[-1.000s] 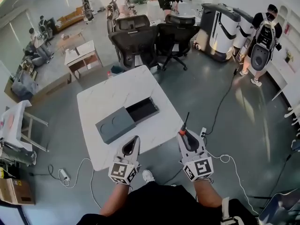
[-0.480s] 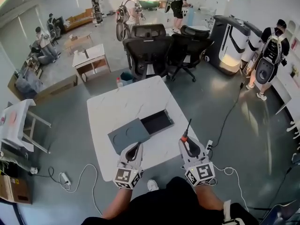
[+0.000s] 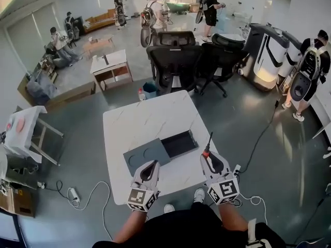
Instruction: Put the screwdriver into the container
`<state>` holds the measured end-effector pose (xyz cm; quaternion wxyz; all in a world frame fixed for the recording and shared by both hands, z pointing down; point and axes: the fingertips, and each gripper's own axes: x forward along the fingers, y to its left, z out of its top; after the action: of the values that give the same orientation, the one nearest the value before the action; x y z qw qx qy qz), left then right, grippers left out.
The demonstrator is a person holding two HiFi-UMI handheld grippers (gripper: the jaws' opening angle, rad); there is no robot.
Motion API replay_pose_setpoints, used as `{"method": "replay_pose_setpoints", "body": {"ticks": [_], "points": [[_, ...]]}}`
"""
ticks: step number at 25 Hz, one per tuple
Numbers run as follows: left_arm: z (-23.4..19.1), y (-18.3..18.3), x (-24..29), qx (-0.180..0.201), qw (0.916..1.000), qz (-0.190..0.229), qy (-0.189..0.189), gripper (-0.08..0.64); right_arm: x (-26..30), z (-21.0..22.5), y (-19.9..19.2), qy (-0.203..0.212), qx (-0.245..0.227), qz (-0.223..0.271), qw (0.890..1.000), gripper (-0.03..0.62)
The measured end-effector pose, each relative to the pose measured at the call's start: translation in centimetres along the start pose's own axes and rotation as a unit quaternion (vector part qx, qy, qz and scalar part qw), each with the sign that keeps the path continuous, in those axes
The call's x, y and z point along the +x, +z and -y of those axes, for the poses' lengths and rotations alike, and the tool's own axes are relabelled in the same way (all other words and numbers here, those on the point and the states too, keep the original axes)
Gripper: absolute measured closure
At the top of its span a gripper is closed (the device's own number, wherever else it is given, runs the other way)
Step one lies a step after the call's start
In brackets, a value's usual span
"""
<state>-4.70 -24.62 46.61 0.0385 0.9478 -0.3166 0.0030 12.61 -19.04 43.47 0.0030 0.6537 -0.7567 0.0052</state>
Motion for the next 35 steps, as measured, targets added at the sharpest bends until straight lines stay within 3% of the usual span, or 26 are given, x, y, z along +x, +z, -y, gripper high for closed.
{"method": "replay_pose_setpoints", "body": {"ticks": [9,15,26,35], "points": [[-0.6,0.9,6.2,0.009,0.9987,0.002,0.051,0.551,5.3,5.7,0.0,0.065,-0.019,-0.005,0.998,0.494],[-1.2,0.7,8.7,0.012,0.9944,0.004,0.105,0.551,7.8,8.8,-1.7,0.106,-0.028,-0.026,0.994,0.494],[-0.6,-0.7,9.3,0.002,0.9825,-0.027,0.184,0.551,9.8,9.3,-4.9,0.211,-0.063,-0.06,0.974,0.494],[-3.1,-1.6,8.4,-0.003,0.9811,-0.039,0.189,0.551,12.7,8.0,-8.4,0.206,-0.086,-0.101,0.97,0.494]]}}
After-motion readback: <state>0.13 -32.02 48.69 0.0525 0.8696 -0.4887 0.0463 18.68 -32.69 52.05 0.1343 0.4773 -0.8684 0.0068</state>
